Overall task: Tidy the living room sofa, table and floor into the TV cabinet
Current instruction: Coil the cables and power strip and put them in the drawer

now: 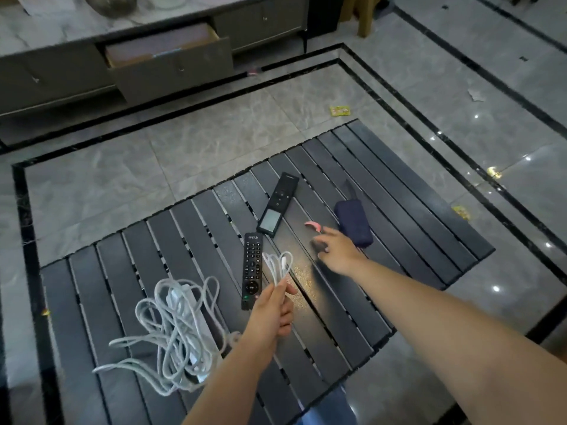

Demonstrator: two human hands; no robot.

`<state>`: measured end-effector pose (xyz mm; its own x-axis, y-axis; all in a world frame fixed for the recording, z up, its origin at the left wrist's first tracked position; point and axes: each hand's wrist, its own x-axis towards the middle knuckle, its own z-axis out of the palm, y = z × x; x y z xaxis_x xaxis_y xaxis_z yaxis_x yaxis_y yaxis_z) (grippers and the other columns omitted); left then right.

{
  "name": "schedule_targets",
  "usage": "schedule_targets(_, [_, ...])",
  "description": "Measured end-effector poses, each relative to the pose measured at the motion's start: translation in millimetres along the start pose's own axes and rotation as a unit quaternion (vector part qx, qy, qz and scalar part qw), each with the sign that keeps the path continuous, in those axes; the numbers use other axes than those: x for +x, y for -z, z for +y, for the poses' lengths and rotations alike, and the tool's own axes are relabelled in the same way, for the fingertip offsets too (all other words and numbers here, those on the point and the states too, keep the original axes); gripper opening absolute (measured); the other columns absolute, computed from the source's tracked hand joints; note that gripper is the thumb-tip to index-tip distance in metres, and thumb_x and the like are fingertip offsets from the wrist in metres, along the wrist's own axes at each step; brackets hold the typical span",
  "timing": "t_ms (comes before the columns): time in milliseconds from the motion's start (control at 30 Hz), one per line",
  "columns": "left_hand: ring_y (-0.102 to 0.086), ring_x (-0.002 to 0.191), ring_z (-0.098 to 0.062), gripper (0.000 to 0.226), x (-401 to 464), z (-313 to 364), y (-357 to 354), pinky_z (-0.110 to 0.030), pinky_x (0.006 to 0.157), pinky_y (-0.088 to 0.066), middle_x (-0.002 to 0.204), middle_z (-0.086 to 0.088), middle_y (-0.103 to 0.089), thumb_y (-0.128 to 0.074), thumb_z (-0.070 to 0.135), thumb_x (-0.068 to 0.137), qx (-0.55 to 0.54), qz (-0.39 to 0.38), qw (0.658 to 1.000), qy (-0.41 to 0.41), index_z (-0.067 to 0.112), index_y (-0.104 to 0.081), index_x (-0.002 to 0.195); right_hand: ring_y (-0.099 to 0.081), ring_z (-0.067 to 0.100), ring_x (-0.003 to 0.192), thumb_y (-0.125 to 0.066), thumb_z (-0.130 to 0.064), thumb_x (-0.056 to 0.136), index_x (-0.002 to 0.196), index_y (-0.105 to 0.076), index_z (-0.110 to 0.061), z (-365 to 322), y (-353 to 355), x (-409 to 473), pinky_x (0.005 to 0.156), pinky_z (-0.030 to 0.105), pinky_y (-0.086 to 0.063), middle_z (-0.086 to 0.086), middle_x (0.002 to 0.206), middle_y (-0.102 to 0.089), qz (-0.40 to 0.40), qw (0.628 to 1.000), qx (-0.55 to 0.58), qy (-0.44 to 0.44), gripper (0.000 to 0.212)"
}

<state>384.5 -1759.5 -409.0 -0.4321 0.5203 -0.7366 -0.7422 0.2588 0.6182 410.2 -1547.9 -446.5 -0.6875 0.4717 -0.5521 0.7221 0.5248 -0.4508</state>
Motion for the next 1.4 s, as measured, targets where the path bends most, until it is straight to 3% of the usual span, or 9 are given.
schedule_targets(200, [-0.028,0.044,-0.006,0.028,21,-20,8,-0.017,0.039,-0.018,0.056,0.004,-0.035,-0.044,0.032,0.104,-0.013,-0.005,1.0,0.009,0.012,-0.058,0.09,-0.035,0.022,0.143,-0.06,-0.009,0.092,0.144,-0.051,-0.016,6,-7,42,0.119,0.029,-0.024,0.003,0.16,-0.029,0.045,0.999,-0.001,-0.003,0.053])
schedule_targets(367, [-0.028,0.044,-0.006,0.028,14,-13,12,-0.016,0.038,-0.02,0.055,0.004,-0.036,-0.044,0.033,0.104,-0.039,0.013,0.999,0.01,0.01,-0.058,0.095,-0.066,0.025,0.096,-0.053,-0.004,0.091,0.119,-0.071,-0.014,-2,-2,38,0.093,0.028,-0.05,0.009,0.111,-0.072,0.116,0.991,0.062,-0.012,0.035])
schedule_targets(433, [-0.028,0.044,-0.006,0.028,4,-5,10,-0.016,0.038,-0.02,0.056,0.004,-0.036,-0.043,0.033,0.104,-0.031,0.017,0.999,0.017,0.011,-0.058,0.095,-0.068,0.019,0.081,-0.057,-0.009,0.095,0.119,-0.072,-0.027,-9,2,26,0.084,0.023,-0.052,0.003,0.093,-0.075,0.108,0.989,0.099,-0.023,0.033])
schedule_targets(600, [-0.028,0.047,-0.008,0.027,-40,40,-1,-0.019,0.042,-0.018,0.057,0.005,-0.035,-0.043,0.033,0.105,-0.024,0.041,0.999,0.009,0.012,-0.057,0.095,-0.068,-0.003,0.065,-0.071,-0.007,0.087,0.101,-0.079,-0.015,-47,37,-20,0.082,0.02,-0.057,-0.006,0.086,-0.077,0.088,0.978,0.19,0.001,0.019])
schedule_targets(700, [-0.028,0.046,-0.008,0.027,-68,66,-5,-0.018,0.041,-0.018,0.057,0.005,-0.035,-0.042,0.031,0.105,-0.036,0.052,0.998,-0.001,0.011,-0.057,0.096,-0.07,0.008,0.071,-0.072,-0.004,0.086,0.102,-0.078,-0.014,-74,65,-53,0.08,0.035,-0.061,-0.003,0.091,-0.078,0.048,0.976,0.211,0.032,0.02])
schedule_targets(867, [-0.025,0.041,-0.007,0.028,-120,102,-14,-0.016,0.037,-0.019,0.055,0.004,-0.031,-0.041,0.031,0.105,-0.055,0.084,0.995,-0.013,0.012,-0.056,0.092,-0.07,0.02,0.077,-0.071,-0.005,0.088,0.095,-0.077,-0.014,-127,107,-99,0.079,0.028,-0.059,0.011,0.087,-0.076,0.012,0.961,0.268,0.068,0.013])
schedule_targets(1067, [-0.026,0.044,-0.006,0.031,-197,126,-20,-0.016,0.037,-0.02,0.056,0.005,-0.036,-0.044,0.034,0.105,-0.087,0.096,0.99,-0.054,0.009,-0.062,0.098,-0.068,0.014,0.077,-0.073,-0.022,0.089,0.099,-0.077,-0.014,-178,120,-166,0.085,0.034,-0.059,0.006,0.088,-0.075,-0.041,0.955,0.264,0.126,0.014])
schedule_targets(1267, [-0.021,0.043,-0.006,0.028,-271,147,-3,-0.016,0.035,-0.016,0.056,0.006,-0.028,-0.042,0.034,0.105,-0.091,0.081,0.991,-0.06,0.013,-0.054,0.091,-0.05,-0.001,0.107,-0.076,-0.023,0.086,0.092,-0.078,-0.022,-228,137,-231,0.089,0.006,-0.037,-0.007,0.127,-0.05,0.023,0.961,0.139,0.238,0.007])
schedule_targets(1400, [-0.018,0.041,-0.006,0.032,-308,154,7,-0.016,0.032,-0.015,0.055,0.006,-0.025,-0.038,0.037,0.105,-0.082,0.092,0.991,-0.048,0.018,-0.044,0.08,-0.046,-0.003,0.12,-0.073,-0.024,0.088,0.096,-0.078,-0.024,-253,144,-270,0.101,0.018,-0.03,-0.016,0.125,-0.058,0.009,0.943,0.169,0.285,0.009])
